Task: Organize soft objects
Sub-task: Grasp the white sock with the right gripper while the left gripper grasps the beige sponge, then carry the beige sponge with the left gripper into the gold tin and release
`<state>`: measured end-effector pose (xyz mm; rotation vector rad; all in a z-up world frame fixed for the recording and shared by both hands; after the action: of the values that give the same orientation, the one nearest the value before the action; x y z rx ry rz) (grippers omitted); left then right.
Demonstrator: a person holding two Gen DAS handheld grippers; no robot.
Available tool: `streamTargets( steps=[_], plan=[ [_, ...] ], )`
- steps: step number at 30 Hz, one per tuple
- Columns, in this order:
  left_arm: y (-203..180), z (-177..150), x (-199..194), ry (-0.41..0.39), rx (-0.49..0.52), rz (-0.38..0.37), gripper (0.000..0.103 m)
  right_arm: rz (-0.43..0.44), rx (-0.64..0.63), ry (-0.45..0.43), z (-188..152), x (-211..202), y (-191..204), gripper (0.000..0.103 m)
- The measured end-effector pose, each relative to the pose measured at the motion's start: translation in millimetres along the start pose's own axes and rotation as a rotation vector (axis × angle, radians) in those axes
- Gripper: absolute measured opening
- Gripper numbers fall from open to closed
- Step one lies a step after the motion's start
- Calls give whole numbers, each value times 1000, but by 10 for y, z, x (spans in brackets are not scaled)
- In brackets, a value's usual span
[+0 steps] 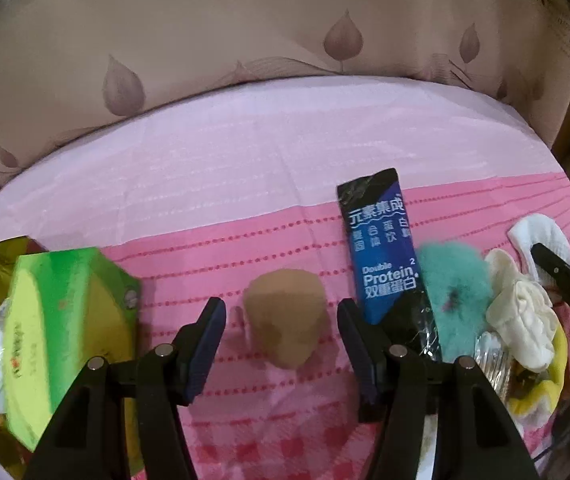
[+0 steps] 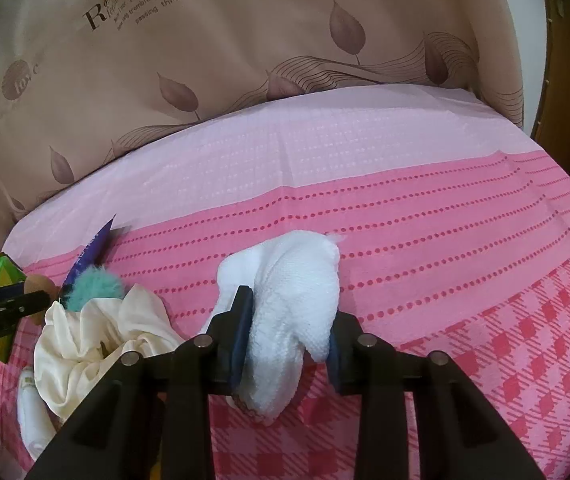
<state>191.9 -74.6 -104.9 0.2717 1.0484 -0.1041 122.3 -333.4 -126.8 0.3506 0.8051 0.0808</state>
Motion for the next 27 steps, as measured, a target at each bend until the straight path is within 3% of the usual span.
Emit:
streamTargets(
  steps=[1, 3, 12, 27],
  plan=[
    [-2, 2, 21, -4, -6, -3, 59, 0, 1, 0, 3, -5, 3, 30],
    [-3, 2, 34, -9, -18, -39, 41, 2, 4, 0, 3, -2, 5, 31],
    [12, -17, -47, -23, -31, -44, 40, 11, 18, 0, -9, 28, -29, 32],
    [309, -217, -641, -89, -58, 21, 40, 1, 9, 1, -13, 20, -14, 32]
  ],
)
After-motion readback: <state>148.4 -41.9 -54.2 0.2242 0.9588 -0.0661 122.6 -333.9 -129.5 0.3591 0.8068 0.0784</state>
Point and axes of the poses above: each gripper's, at about its wrist camera, not at the fingertips, and x roughly the way its jaws point, y to its left, z to its top, the point moved 1 cm from there along x, roughly the way its jaws point, and after that the axes turned 11 degrees about z, right-handed, at the moved point
